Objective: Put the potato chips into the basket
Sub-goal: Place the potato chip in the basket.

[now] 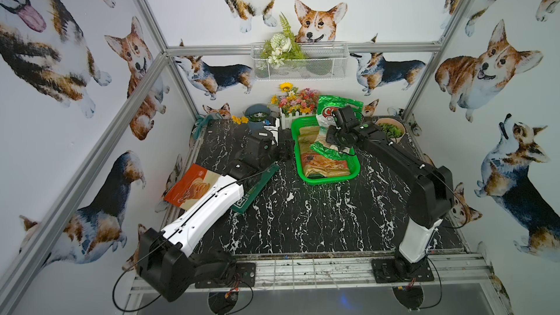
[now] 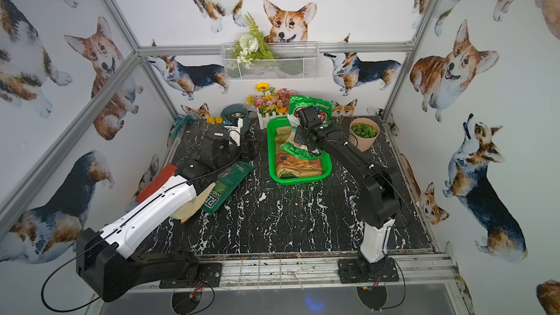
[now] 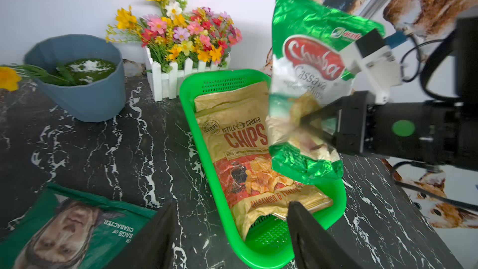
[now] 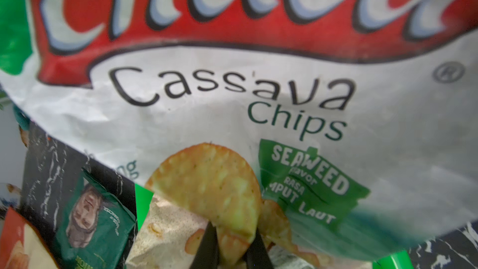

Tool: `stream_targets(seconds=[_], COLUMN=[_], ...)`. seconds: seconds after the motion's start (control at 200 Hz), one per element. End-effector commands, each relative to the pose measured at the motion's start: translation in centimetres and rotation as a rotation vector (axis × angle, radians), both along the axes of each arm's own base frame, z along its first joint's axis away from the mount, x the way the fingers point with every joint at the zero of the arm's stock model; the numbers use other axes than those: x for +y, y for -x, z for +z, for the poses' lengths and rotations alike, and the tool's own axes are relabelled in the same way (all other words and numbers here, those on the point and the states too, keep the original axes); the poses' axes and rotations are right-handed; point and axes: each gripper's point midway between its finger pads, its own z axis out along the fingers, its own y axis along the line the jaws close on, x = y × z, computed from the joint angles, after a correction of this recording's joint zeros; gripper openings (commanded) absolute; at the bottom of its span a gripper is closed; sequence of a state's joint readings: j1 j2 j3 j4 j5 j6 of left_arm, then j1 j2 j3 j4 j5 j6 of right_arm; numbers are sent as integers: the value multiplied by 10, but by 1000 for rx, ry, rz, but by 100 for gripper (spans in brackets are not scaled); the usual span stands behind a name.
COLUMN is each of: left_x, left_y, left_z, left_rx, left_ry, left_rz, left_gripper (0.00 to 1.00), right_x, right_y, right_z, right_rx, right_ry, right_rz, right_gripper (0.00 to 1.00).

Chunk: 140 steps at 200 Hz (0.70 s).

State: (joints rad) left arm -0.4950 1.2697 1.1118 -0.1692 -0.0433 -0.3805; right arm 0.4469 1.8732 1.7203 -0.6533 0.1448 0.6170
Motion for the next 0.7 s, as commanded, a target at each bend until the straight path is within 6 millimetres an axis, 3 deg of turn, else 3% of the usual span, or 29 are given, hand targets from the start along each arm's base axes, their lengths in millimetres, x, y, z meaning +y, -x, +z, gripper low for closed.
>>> stream_targets(seconds=[0.0,0.1,0.295,0.39,0.526,0.696], left_x=[19,32,44,45,43,43], left_y=[1,3,5,4,3,4], left_z=[3,5,10,7,6,0], left_rx=[-19,-28,-41,-33,-24,-13], left_ry=[-27,-34,-27,-21,2,24], left_rz=[58,96,127,135,128,136], left_gripper=[73,75,75,75,75,75], right_x=[15,25,19,25,24,13], right_y=[2,-1,6,11,13,0], right_z=[-19,-36,-67,-76,-71,-53], right_rx=[72,122,197,227,222,137], right_ry=[26,21,62,38,34,102], right_rz=[104,139,130,158,156,138], right_gripper=[13,16,21,43,56,56])
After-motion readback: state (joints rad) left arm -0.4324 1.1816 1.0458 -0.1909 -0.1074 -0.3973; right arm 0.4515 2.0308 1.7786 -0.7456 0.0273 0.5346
